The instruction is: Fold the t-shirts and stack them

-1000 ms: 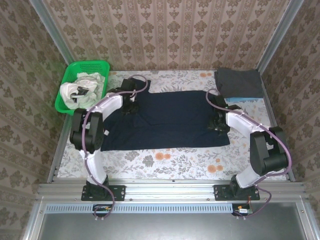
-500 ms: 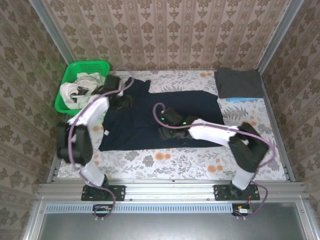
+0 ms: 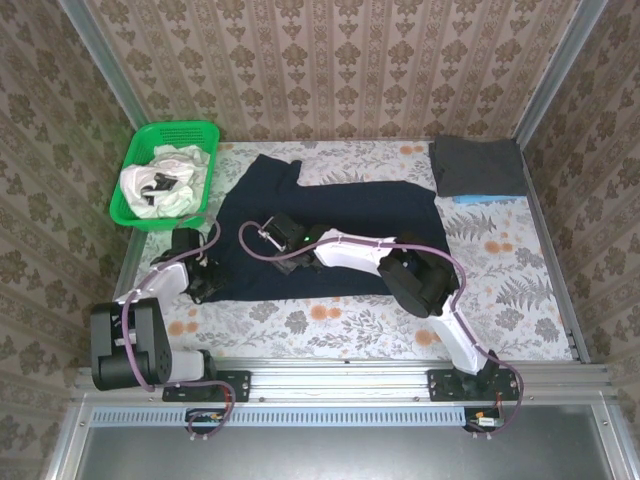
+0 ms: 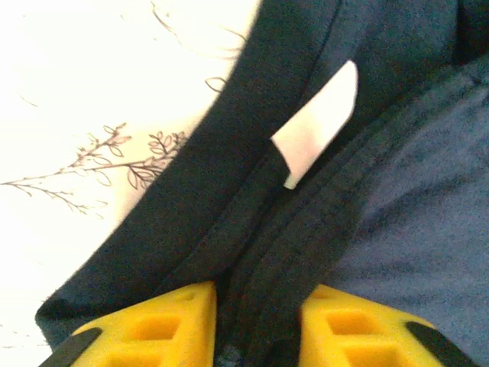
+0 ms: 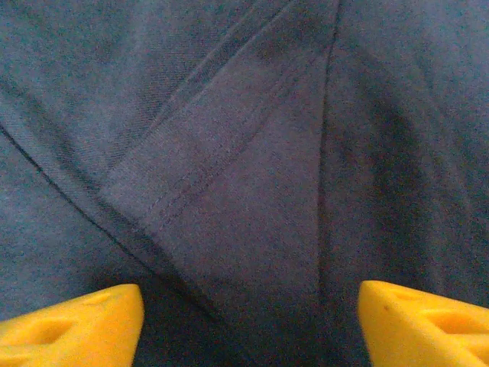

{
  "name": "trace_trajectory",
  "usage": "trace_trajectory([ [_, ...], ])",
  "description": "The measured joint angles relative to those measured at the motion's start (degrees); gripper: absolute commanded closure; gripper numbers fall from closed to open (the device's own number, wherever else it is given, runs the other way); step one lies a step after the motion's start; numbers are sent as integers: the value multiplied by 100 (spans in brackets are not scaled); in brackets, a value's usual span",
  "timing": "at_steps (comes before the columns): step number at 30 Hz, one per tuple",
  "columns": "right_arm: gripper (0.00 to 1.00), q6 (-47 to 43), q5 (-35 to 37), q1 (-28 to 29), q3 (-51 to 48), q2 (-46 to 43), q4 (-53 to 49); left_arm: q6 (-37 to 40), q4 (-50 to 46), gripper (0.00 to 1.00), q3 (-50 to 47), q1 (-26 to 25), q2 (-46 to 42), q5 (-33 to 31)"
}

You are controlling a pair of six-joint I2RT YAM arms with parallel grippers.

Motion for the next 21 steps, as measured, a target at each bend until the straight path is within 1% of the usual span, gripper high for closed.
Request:
trace_trajectory([
  [2,58,-103,-28,-4,109,107,-68,7,52,82,-2,79,-17,48],
  [3,67,-133,-31,-4,190,140,-107,26,70,85,-2,111,-31,74],
  [4,74,-144,-28,-2,264,166,-140,46,76,88,-2,149,-42,101],
  [6,86,-138,-35,-26,345,173,-168,81,81,92,-2,212,-50,138],
  [8,92,-85,-72,-72,417,170,-199,120,103,93,-17,286,-50,192],
  [9,97,-50,-111,-101,448,170,-225,129,125,94,-39,321,-50,221],
  [10,100,-17,-155,-109,452,164,-234,131,131,95,-52,345,-48,247],
  [14,100,227,-254,-216,483,160,-293,133,151,96,-57,402,-26,348],
  [15,97,319,-280,-249,496,160,-317,133,151,97,-59,407,-26,369],
  [17,89,542,-389,-358,549,160,-400,133,153,97,-61,422,-26,393],
  [19,89,859,-581,-570,691,166,-575,136,155,97,-66,446,-26,448],
  [20,86,984,-675,-669,761,166,-645,136,160,97,-63,448,-26,481],
  [21,74,1176,-807,-804,824,166,-686,136,177,97,-63,446,-26,535],
])
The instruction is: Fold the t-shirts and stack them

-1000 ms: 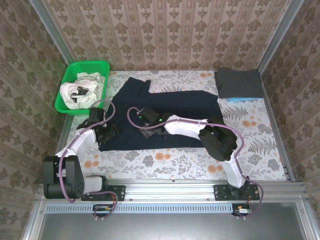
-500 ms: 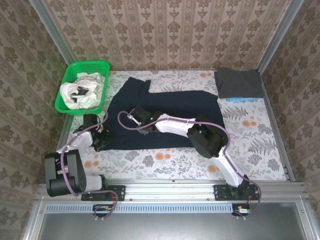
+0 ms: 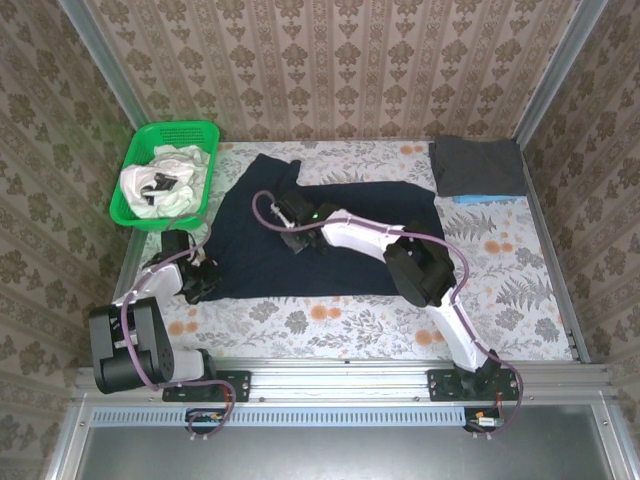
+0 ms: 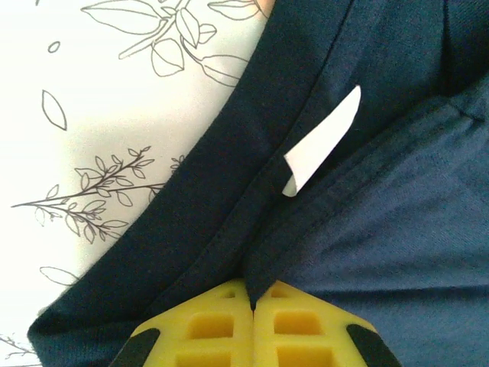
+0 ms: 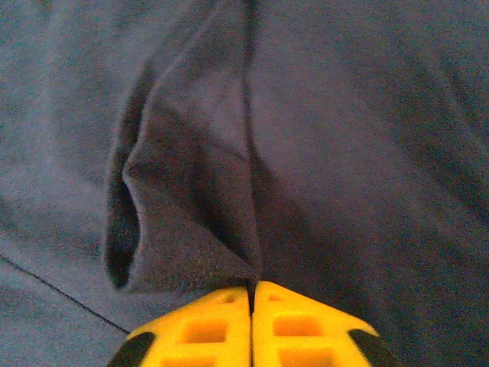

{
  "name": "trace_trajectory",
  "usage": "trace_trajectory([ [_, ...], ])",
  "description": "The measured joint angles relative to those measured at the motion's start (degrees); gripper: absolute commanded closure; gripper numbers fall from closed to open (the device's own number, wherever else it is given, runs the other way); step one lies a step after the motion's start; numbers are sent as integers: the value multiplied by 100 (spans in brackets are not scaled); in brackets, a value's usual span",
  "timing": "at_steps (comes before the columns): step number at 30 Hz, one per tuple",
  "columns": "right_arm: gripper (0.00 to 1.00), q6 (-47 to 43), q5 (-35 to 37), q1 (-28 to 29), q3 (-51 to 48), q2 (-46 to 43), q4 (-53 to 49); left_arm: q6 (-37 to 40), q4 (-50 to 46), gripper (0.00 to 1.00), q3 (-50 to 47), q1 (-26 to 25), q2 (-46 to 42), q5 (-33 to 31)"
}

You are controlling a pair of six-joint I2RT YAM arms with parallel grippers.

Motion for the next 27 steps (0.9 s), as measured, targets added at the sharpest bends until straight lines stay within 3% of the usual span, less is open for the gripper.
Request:
trace_trajectory([
  [3,58,348,-186,-396,24,-11,-15,17,9,97,-2,37,0,22],
  [5,43,531,-297,-625,-101,-48,-2,22,9,97,-2,66,0,24],
  [11,42,673,-365,-702,-988,-664,-44,44,-63,95,-2,142,-13,28],
  [17,40,1016,-46,-468,-3023,-2238,101,39,-153,91,-162,345,-337,0],
  [22,29,1502,476,-485,-4503,-3115,101,39,-155,91,-245,544,-404,7],
  [27,17,2013,815,-715,-5141,-3425,-87,39,-144,91,-275,573,-404,57],
])
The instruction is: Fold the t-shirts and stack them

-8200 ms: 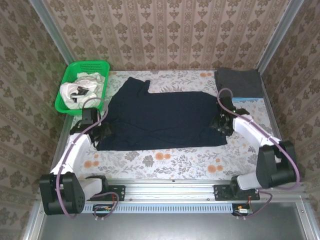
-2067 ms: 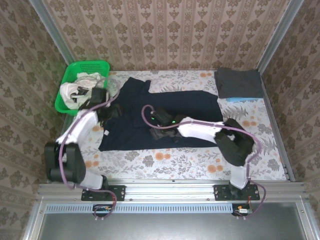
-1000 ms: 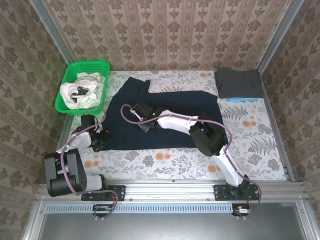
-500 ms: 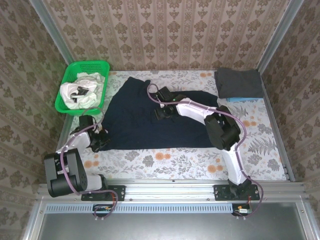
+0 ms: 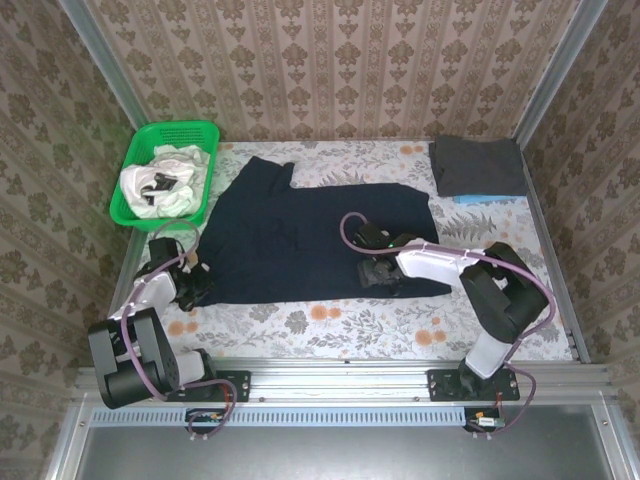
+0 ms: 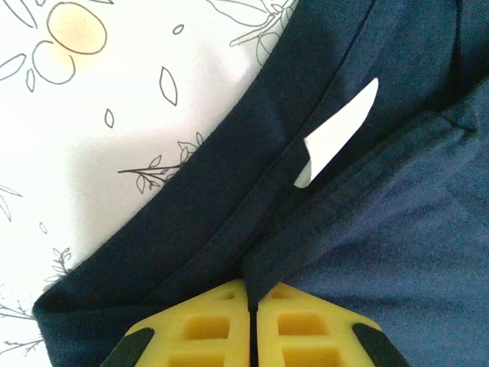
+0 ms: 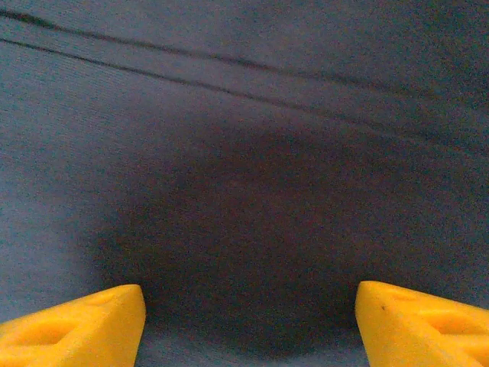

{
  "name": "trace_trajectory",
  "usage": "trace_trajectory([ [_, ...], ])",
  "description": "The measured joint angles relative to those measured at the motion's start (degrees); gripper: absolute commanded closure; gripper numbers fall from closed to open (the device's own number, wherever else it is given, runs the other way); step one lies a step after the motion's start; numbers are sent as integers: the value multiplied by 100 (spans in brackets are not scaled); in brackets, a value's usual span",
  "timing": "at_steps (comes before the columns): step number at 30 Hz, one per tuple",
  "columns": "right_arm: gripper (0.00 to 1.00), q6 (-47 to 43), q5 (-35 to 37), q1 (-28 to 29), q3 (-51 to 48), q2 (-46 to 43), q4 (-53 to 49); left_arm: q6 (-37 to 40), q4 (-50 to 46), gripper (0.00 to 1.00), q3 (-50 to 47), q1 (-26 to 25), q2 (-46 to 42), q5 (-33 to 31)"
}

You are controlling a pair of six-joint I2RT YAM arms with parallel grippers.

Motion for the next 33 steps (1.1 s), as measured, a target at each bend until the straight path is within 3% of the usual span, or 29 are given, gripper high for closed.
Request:
trace_trajectory([
  [6,8,656,-195,-487,-750,-675,9,-2,-13,89,-7,28,0,81],
  [11,7,887,-433,-573,-1078,-1134,-90,-26,-15,87,-138,20,-144,87],
  [17,0,997,-608,-612,-1123,-1910,-625,-157,-330,49,-70,4,-949,26],
  [22,0,581,-605,-1198,-249,-2111,-1029,-72,-564,36,957,-308,-1198,-199],
  [24,0,387,-573,-1434,404,-1770,-1010,87,-551,34,1655,-813,-841,-313],
  [28,4,-9,-538,-1840,1818,-601,-931,658,-407,33,3641,-1974,763,-448],
  [33,10,-372,-533,-2306,3202,968,-879,1405,-426,35,6092,-2350,3191,-426],
])
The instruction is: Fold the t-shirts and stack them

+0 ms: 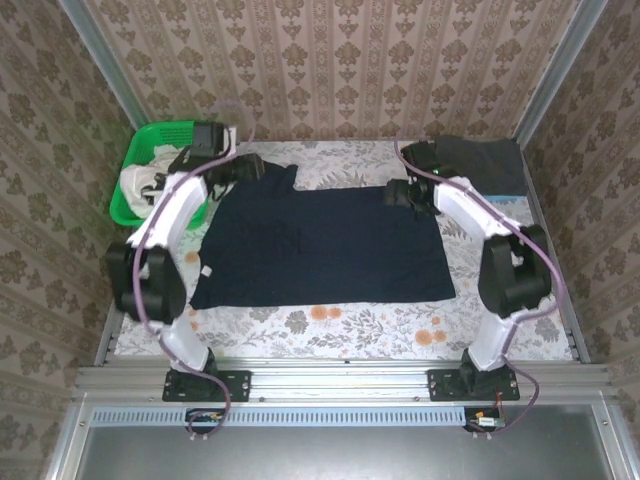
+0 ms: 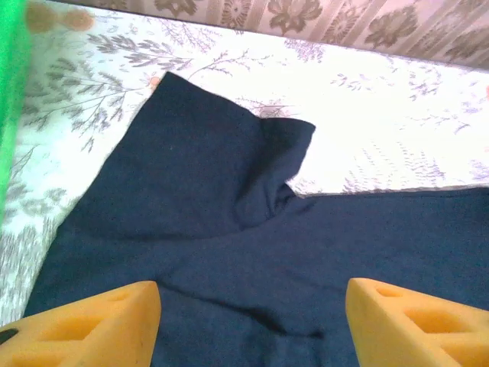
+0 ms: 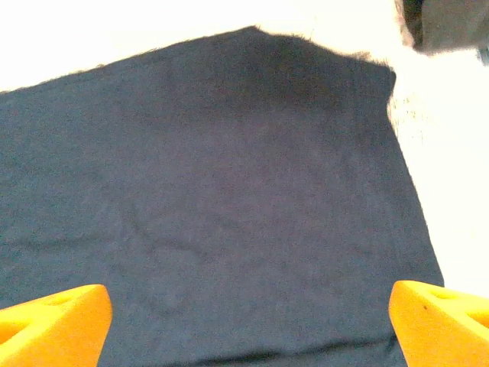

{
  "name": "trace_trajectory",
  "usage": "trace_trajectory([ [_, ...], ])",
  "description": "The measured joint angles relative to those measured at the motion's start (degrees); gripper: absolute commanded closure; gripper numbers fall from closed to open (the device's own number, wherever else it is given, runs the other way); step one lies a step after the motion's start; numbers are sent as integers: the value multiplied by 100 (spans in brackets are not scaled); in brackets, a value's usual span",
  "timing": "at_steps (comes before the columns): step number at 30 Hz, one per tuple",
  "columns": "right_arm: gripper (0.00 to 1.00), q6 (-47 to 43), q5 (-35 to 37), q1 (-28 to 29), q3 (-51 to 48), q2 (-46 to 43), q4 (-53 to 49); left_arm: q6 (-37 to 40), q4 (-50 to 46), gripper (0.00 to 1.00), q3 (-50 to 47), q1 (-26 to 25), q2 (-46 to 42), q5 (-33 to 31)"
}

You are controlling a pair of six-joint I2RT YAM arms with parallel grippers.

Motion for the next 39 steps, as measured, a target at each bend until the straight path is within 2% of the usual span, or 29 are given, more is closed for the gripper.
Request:
trace_trajectory([
  [4,14,-232,-20,-304,970,1088,-144,319,-293,34,1939,98,1921,-85],
  [7,14,-334,-22,-457,1652,1729,-363,310,-409,33,2924,225,2970,-68],
  [13,11,-444,-24,-632,2549,2435,-804,151,-730,32,4787,404,4656,-146],
  [16,10,-516,-26,-660,2726,2557,-988,-7,-807,35,5383,424,5171,-83],
  [20,10,-564,-118,-702,2756,2634,-1086,-201,-789,40,5460,424,5327,-39],
  [24,10,-570,-323,-752,2756,2717,-1178,-420,-750,55,5490,457,5357,28],
  [26,10,-570,-437,-796,2756,2721,-1187,-522,-756,68,5490,479,5368,81],
  [29,10,-570,-579,-855,2756,2721,-1185,-623,-802,100,5497,498,5390,184],
  [35,12,-570,-761,-907,2743,2721,-1178,-627,-833,100,5499,522,5410,350],
  [39,25,-577,-833,-927,2634,2702,-1145,-579,-905,100,5497,564,5377,479],
])
